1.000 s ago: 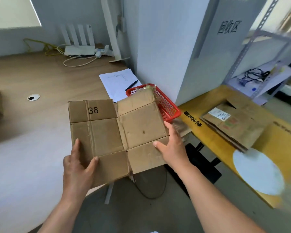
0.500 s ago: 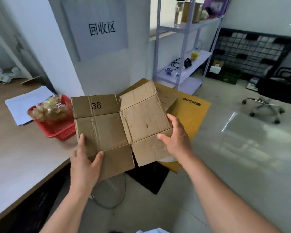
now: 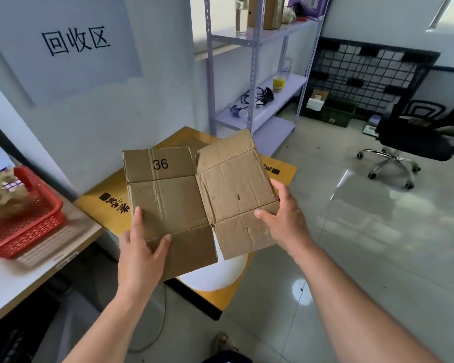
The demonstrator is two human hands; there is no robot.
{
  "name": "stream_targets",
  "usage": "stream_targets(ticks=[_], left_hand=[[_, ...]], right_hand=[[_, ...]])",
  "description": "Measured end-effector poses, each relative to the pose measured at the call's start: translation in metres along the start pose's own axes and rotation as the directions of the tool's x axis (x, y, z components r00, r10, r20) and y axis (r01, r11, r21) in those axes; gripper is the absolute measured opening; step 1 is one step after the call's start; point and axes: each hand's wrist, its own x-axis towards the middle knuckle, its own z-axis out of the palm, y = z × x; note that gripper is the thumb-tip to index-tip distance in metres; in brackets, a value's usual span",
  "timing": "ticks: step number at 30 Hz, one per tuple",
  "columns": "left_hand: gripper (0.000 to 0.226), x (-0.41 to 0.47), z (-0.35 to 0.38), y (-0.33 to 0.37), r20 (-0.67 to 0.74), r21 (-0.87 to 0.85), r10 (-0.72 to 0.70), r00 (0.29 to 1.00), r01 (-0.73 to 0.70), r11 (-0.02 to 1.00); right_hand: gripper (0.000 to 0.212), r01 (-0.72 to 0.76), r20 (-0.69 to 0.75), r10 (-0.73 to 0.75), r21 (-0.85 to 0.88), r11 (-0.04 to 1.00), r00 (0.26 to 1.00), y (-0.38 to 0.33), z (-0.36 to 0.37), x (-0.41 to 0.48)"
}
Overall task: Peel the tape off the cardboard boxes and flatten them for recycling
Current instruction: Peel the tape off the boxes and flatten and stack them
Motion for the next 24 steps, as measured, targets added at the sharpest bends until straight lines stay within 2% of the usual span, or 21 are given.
stream_targets(ticks=[3, 7, 13, 20, 24], left_hand=[[0.082, 0.025, 0.025, 0.007, -0.018, 0.004, -0.024, 1.000, 0.024, 1.000], [0.082, 0.053, 0.047, 0.009, -0.049, 0.003, -0.130, 0.990, 0.130, 0.992], [0.081, 0.089, 0.045, 0.004, -0.161, 0.016, -0.224, 0.961, 0.229, 0.973], [0.082, 0.120, 0.046, 0.011, -0.241, 0.083, -0.273, 0.931, 0.300, 0.950], [0.081, 0.138, 0.060, 0.022, -0.252, 0.092, -0.320, 0.913, 0.352, 0.932]], right_hand=[[0.074, 0.008, 0.037, -0.008, -0.017, 1.000, 0.999, 0.006, 0.001, 0.041], [0.074, 0.030, 0.138, -0.022, -0.050, 0.998, 0.990, 0.006, 0.012, 0.094], [0.073, 0.134, 0.262, -0.119, -0.039, 0.990, 0.958, -0.014, 0.054, 0.157], [0.073, 0.187, 0.396, -0.185, 0.035, 0.982, 0.899, -0.034, 0.090, 0.223], [0.072, 0.168, 0.480, -0.165, 0.036, 0.985, 0.861, -0.026, 0.102, 0.267]])
